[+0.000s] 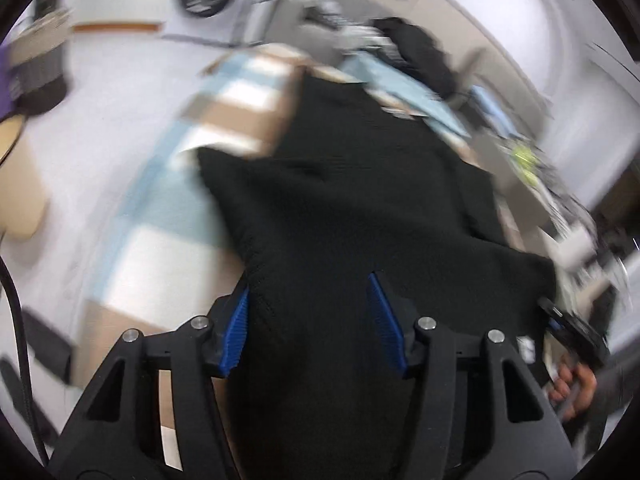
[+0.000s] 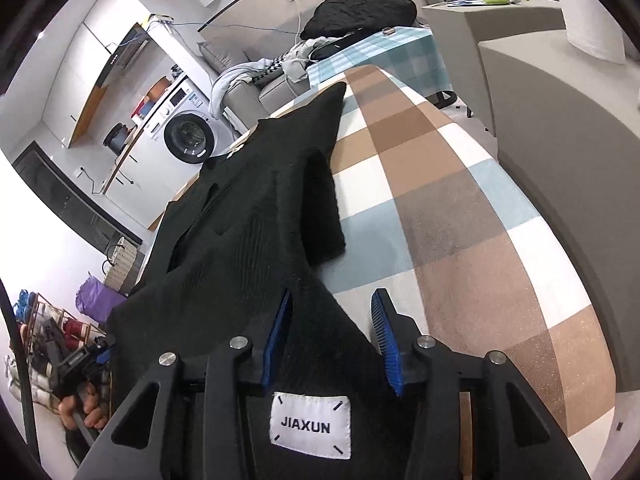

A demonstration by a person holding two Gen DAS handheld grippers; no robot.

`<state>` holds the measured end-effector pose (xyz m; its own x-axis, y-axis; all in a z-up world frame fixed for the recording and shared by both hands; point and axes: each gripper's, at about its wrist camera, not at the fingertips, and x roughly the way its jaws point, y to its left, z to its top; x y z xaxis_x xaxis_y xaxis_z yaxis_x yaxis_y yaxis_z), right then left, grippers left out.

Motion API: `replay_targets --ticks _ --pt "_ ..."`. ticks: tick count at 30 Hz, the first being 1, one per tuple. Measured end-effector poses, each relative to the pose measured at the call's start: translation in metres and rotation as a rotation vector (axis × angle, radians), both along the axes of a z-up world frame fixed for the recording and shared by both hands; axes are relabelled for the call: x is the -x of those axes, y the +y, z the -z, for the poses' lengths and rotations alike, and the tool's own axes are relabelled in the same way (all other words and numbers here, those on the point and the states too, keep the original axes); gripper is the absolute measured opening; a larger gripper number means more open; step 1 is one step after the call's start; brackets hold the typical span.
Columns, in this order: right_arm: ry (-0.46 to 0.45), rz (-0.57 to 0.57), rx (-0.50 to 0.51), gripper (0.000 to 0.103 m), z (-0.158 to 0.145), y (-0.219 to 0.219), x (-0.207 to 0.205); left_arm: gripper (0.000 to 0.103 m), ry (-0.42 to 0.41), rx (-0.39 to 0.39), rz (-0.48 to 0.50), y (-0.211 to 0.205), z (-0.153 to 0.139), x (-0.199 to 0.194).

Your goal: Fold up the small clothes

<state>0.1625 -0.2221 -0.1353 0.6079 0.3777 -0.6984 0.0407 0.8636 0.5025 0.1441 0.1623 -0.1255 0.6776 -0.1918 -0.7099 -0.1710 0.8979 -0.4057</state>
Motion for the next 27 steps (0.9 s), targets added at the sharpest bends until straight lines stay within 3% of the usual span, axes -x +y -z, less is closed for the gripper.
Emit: replay_targets --ticks 3,5,11,15,18,20,21,22,24,27 --pt "-0.005 -0.01 -0.002 0.042 -0.002 0.003 -0.002 0.053 -0.049 -0.001 0.104 -0.03 -0.017 -0.001" --pt "-0.003 -0.02 0.001 0.042 -0.003 0.005 -0.003 0.053 -0.075 0.013 0.125 -0.033 -0.024 0.002" --pt "0.002 -0.021 0.005 0.042 -0.002 0.005 -0.003 0.055 -0.044 -0.014 -0.01 0.003 -0.02 0.034" --pt "0.019 -0.014 0.008 0.042 0.004 0.003 -0.001 0.055 0.054 -0.046 -0.108 0.024 0.004 0.041" --pt "0.024 -0.022 0.012 0.042 0.007 0.004 0.001 0.055 0.032 -0.018 -0.105 0.024 0.011 0.032" --pt "0.015 -0.033 0.03 0.042 0.007 0.007 0.002 0.044 0.027 -0.018 -0.092 0.021 0.015 0.023" --pt "-0.002 -0.045 0.052 0.039 0.006 0.01 0.002 0.024 0.031 -0.027 -0.093 0.02 0.017 0.018" --pt "-0.018 -0.054 0.062 0.036 0.005 0.011 0.003 0.01 0.034 -0.037 -0.1 0.019 0.019 0.014" --pt "-0.042 -0.066 0.075 0.01 0.002 0.014 0.003 0.008 0.01 -0.042 -0.116 0.02 0.017 0.012" --pt "-0.124 -0.083 0.049 0.005 -0.013 0.014 0.012 0.007 -0.052 -0.053 -0.141 0.023 0.003 0.018"
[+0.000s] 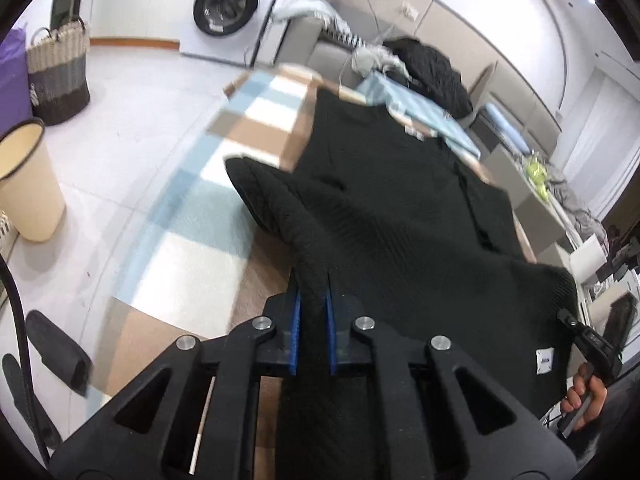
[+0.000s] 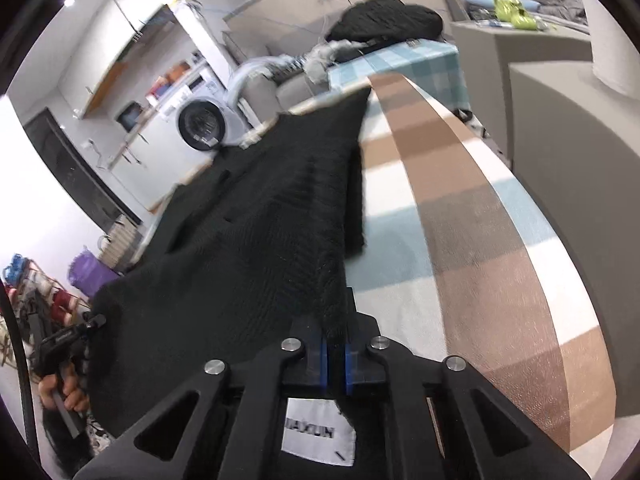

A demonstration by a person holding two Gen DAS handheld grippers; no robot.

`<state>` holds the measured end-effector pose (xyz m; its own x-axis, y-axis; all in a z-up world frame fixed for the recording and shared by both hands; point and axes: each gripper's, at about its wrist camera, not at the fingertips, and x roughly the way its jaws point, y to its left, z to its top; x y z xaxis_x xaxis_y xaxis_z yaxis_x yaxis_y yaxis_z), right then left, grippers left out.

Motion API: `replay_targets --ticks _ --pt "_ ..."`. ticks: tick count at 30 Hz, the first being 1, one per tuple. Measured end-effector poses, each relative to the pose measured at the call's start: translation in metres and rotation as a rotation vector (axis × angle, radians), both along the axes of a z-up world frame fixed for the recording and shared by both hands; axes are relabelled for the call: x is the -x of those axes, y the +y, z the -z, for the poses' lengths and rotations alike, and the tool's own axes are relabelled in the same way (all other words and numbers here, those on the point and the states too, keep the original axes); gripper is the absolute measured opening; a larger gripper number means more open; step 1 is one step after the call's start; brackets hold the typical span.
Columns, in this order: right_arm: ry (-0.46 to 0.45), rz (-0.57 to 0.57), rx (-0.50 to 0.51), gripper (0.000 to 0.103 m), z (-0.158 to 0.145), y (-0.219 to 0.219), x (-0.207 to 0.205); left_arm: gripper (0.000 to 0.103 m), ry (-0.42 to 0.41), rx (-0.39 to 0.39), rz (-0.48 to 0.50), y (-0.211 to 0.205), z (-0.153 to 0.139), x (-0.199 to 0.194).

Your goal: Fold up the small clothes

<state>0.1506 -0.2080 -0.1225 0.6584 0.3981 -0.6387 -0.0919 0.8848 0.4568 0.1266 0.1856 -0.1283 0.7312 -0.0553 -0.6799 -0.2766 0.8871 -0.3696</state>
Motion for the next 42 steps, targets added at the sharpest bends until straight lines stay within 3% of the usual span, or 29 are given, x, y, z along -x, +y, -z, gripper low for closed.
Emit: replay_targets --ticks 4,10,14,20,21,24,25,26,27,31,36,38,39,42 --pt "-0.174 0.01 -0.055 0.004 -0.031 -0.006 0.016 0.007 -0.077 -0.007 -0.016 0.009 -0.023 0.009" --pt "-0.251 0.119 -0.153 0.004 -0.057 -0.02 0.004 0.007 -0.173 -0.022 -0.042 0.028 -0.055 -0.02" --pt "-0.212 0.185 -0.137 0.004 -0.059 -0.013 -0.032 0.007 -0.161 -0.038 -0.03 0.036 -0.058 -0.073" --pt "-0.056 0.255 -0.096 0.007 -0.032 -0.002 -0.096 0.008 -0.048 -0.053 -0.039 0.042 -0.032 -0.15" --pt "-0.003 0.261 -0.102 0.01 -0.023 -0.002 -0.106 0.014 -0.016 -0.056 -0.046 0.044 -0.024 -0.161" --pt "0.074 0.285 -0.108 0.026 -0.007 -0.009 -0.111 0.048 0.038 -0.037 -0.05 0.047 -0.007 -0.164" --pt "0.081 0.305 -0.092 0.032 -0.005 -0.012 -0.107 0.056 0.036 -0.031 -0.064 0.049 -0.003 -0.16" --pt "0.082 0.318 -0.08 0.045 -0.002 -0.015 -0.104 0.059 0.035 -0.025 -0.077 0.052 0.001 -0.156" --pt "0.081 0.331 -0.075 0.048 -0.001 -0.018 -0.101 0.061 0.044 -0.017 -0.081 0.055 0.006 -0.154" --pt "0.123 0.3 -0.111 0.048 0.011 -0.022 -0.108 0.061 0.089 0.007 -0.047 0.056 0.024 -0.165" --pt "0.141 0.259 -0.061 0.05 0.015 0.002 -0.128 0.06 0.141 0.013 -0.001 0.043 0.038 -0.192" --pt "0.138 0.248 -0.018 0.05 0.014 0.01 -0.135 0.039 0.137 0.006 0.011 0.037 0.041 -0.202" --pt "0.139 0.243 0.003 0.05 0.014 0.014 -0.137 0.024 0.143 -0.001 0.038 0.032 0.042 -0.205" --pt "0.145 0.239 0.049 0.047 0.017 0.021 -0.142 0.015 0.153 -0.085 0.082 0.013 0.04 -0.208"
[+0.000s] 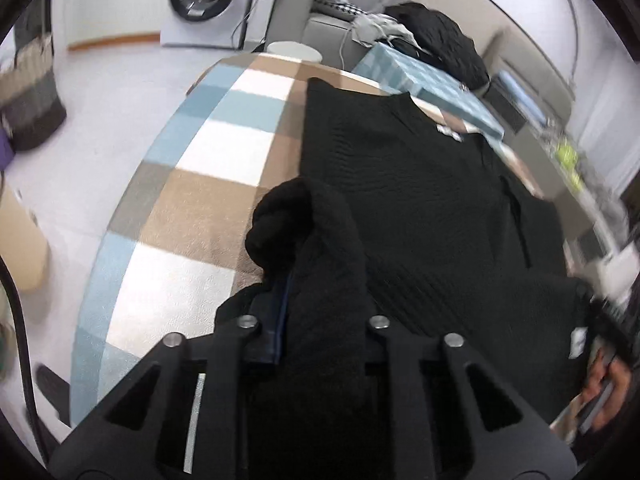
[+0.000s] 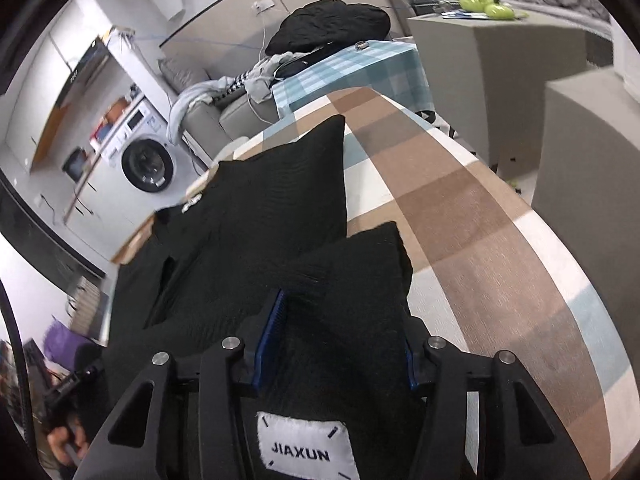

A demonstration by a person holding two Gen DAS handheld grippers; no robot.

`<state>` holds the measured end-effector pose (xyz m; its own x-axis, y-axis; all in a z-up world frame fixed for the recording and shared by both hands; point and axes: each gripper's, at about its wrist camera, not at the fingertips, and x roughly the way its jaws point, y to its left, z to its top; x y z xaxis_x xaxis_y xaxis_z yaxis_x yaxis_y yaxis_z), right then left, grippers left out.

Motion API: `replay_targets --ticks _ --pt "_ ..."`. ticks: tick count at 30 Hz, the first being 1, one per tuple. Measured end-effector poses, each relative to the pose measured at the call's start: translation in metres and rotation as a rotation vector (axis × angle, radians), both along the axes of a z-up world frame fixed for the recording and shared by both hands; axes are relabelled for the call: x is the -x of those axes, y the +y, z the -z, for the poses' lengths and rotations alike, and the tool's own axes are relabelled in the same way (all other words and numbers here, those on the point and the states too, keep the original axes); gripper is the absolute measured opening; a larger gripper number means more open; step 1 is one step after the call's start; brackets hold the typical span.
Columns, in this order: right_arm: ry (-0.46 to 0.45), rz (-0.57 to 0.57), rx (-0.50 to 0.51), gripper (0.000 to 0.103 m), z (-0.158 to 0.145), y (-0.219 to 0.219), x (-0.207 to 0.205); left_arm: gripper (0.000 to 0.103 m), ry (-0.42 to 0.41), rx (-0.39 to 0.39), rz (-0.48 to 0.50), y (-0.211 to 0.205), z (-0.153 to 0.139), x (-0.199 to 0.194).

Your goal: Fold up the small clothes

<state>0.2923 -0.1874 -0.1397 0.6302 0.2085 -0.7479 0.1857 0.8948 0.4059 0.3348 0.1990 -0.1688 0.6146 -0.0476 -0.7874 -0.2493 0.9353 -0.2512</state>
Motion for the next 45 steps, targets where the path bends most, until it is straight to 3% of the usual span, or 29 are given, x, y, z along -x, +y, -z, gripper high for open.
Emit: replay_targets --ticks 5,12,22,28,31,34,40,45 --pt "0.009 -0.035 0.054 0.036 0.003 0.007 -0.001 0.014 0.0 0.003 0.023 -0.008 0.0 0.01" --pt "0.022 -0.075 0.036 0.027 0.004 0.003 0.008 0.014 -0.005 0.001 0.052 -0.019 -0.001 0.036" --pt "0.046 -0.094 0.055 0.024 0.004 -0.009 0.056 0.014 -0.001 -0.012 0.057 -0.034 -0.003 0.103" --pt "0.053 -0.08 0.05 0.026 0.0 -0.015 0.086 0.02 -0.019 0.026 -0.006 -0.025 -0.007 0.131" --pt "0.031 -0.067 0.04 0.034 -0.007 -0.018 0.093 0.025 -0.03 0.037 -0.04 -0.018 -0.015 0.145" --pt "-0.017 -0.078 0.033 0.035 -0.017 -0.02 0.102 0.026 -0.06 0.024 -0.075 -0.009 -0.025 0.167" --pt "-0.028 -0.083 0.031 0.036 -0.024 -0.02 0.113 0.028 -0.079 0.045 -0.159 0.014 -0.031 0.213" --pt "-0.028 -0.091 0.024 0.038 -0.023 -0.019 0.115 0.028 -0.069 -0.03 -0.278 0.032 -0.03 0.247"
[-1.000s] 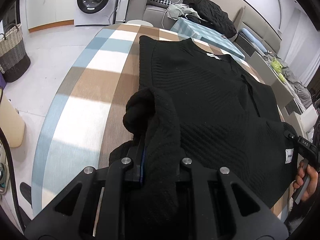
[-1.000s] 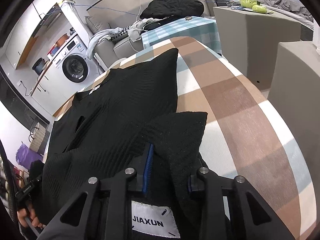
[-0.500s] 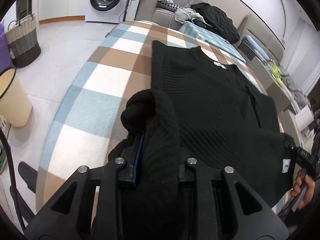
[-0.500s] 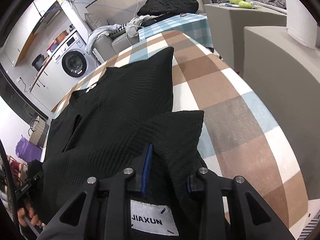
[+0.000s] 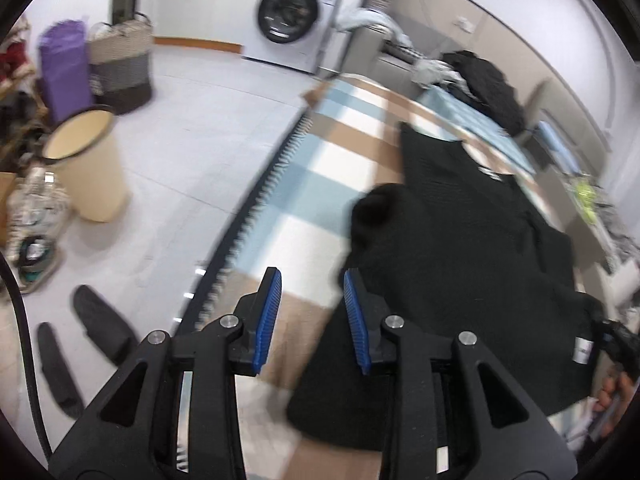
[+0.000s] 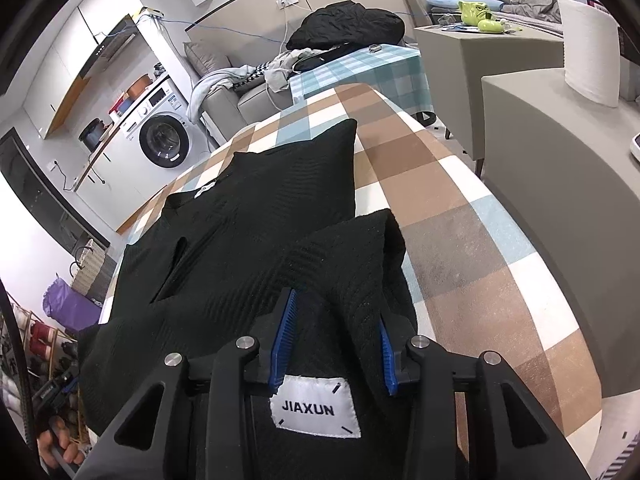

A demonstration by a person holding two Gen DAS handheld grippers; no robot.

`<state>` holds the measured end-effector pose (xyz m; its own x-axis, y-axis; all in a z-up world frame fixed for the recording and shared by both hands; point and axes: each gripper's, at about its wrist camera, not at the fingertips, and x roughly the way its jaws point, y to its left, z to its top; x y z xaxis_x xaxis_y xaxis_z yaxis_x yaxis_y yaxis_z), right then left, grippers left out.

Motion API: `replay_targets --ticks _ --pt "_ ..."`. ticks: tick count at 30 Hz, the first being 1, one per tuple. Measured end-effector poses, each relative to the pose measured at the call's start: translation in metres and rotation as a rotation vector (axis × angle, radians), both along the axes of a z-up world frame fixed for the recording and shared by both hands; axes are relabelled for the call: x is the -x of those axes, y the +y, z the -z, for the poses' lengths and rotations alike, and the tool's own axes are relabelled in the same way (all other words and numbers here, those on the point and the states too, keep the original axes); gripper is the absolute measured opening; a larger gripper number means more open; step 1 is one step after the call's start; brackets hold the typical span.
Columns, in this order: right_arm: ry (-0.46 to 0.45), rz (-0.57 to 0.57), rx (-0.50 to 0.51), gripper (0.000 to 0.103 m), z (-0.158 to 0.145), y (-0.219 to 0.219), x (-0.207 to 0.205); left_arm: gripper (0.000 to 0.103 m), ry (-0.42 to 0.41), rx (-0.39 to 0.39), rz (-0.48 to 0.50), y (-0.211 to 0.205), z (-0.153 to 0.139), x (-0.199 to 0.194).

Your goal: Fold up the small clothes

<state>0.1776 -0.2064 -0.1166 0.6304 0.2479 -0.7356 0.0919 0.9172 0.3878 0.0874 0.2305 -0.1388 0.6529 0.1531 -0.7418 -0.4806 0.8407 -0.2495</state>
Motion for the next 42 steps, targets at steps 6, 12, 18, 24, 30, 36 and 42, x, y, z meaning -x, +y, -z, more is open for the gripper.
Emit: replay_targets --ticks 6,12,18,24,30,36,42 --pt "-0.003 -0.011 0.0 0.039 -0.001 0.001 0.0 0.028 -0.001 0.027 0.104 -0.02 0.002 -0.003" --pt "-0.01 -0.023 0.0 0.042 -0.004 0.003 0.003 0.032 0.005 0.068 0.209 -0.054 0.007 -0.021" --pt "-0.005 -0.017 0.004 0.043 -0.002 -0.002 0.009 0.036 0.014 0.076 0.142 -0.036 0.007 -0.011" --pt "0.006 0.003 -0.026 0.051 0.003 -0.012 0.026 0.045 0.011 0.069 0.114 -0.022 0.008 -0.016" --pt "0.034 -0.036 -0.004 0.055 0.01 -0.016 0.042 0.046 0.054 0.055 0.155 -0.031 0.016 -0.038" --pt "-0.003 -0.114 0.088 0.013 0.011 -0.013 0.048 0.014 0.027 0.078 0.128 -0.029 0.017 -0.042" --pt "-0.133 -0.093 0.033 0.003 -0.011 -0.025 0.042 0.003 -0.039 0.056 0.137 -0.033 0.0 -0.041"
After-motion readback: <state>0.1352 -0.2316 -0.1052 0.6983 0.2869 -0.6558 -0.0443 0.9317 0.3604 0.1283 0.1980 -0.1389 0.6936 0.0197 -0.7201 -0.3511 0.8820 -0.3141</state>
